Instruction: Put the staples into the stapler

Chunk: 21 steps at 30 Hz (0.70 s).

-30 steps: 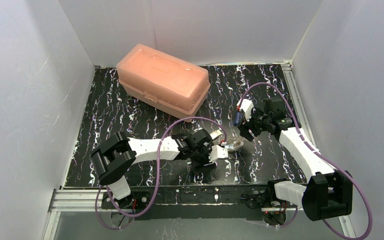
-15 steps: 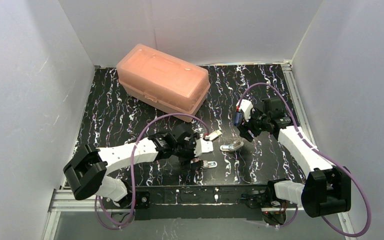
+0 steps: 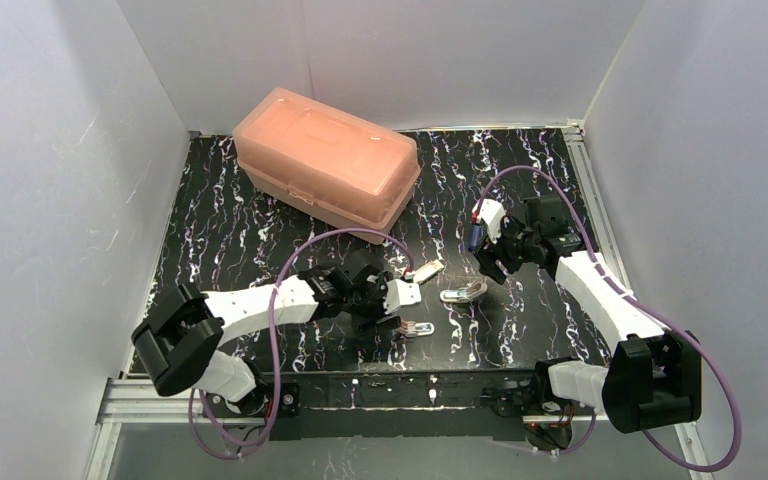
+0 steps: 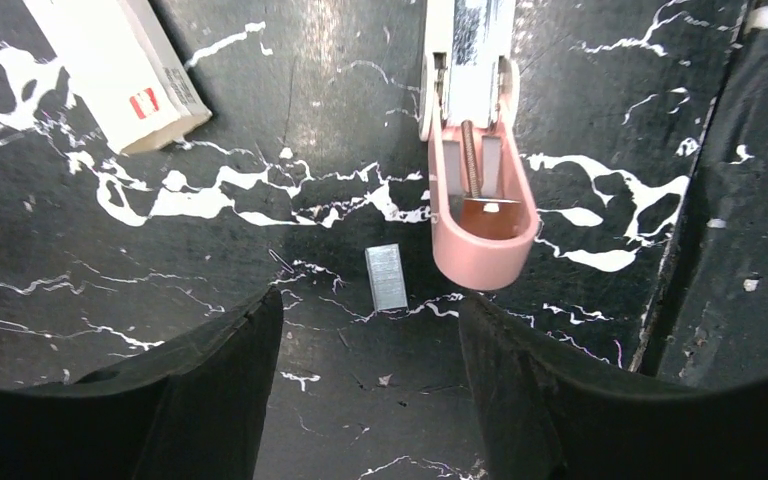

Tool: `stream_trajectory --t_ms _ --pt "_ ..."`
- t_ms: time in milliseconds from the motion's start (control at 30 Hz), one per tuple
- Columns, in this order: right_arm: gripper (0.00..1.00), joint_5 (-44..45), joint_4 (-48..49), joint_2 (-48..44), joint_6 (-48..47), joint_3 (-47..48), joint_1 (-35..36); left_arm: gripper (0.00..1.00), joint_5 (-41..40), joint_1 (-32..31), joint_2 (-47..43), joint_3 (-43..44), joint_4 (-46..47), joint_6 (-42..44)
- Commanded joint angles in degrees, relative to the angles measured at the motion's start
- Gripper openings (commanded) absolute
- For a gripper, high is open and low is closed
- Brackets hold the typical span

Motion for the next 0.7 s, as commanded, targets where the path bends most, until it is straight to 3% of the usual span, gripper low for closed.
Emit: stream_trajectory --t_ms 0,667 --pt "0.77 0.2 1.3 -0.3 0.0 -0.3 -0.3 0.59 -1.3 0.1 1.7 0.5 -0.6 -1.0" --pt "0.77 0.5 1.2 -0.2 -0.3 -0.5 -0.3 0.36 -0.4 -0.5 7.0 4.7 -5.5 -2.2"
